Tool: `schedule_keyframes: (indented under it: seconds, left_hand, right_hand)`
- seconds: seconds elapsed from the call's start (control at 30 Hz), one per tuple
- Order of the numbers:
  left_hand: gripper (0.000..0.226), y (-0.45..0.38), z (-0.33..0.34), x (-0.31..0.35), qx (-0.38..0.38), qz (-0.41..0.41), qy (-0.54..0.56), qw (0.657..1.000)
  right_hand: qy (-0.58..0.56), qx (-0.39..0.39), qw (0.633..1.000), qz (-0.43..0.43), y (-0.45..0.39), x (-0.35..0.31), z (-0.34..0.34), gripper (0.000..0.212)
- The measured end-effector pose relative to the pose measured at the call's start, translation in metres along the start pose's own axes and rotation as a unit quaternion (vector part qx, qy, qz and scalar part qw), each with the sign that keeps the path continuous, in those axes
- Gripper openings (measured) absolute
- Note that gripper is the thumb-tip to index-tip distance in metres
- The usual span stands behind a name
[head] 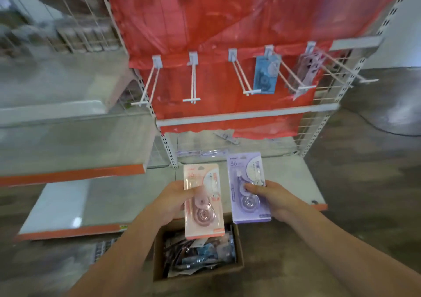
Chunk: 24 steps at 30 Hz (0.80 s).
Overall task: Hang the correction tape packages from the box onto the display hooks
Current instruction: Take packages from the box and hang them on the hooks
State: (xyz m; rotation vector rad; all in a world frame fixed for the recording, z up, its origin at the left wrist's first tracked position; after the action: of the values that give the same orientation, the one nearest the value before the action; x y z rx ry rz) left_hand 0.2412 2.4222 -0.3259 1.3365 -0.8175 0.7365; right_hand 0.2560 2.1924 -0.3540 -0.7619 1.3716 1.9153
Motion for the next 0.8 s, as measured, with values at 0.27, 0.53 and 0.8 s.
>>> schedule_keyframes:
  seconds: [0.27,0.53,0.8]
  left_hand:
    - [0.018,0.058,0.033,0.101,0.022,0.072,-0.080,0.994]
    - [0.012,0.098,0.049,0.181,-0.006,0.111,-0.018,0.994]
    - [0.029,0.121,0.023,0.226,-0.039,0.140,0.031,0.989]
  right_hand:
    - [0.054,-0.007,0.995,-0.086,0.064,-0.117,0.009,0.023]
    - [0.050,-0.056,0.983,-0.170,0.118,-0.200,0.023,0.019]
    - [0.031,-0.088,0.974,-0.205,0.132,-0.239,0.054,0.019]
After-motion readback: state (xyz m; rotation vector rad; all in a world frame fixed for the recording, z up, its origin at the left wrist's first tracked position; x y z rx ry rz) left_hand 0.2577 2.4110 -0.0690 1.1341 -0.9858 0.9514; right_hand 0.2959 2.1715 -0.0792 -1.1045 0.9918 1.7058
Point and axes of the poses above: each hand's wrist, its own y-axis away from the middle knuckle, its own z-axis out of the palm, x = y × z, the point moved 6 cm from there along -y, towards the middle knuckle, and after that the axes turned 3 degrees about y, right-handed, at the moved point
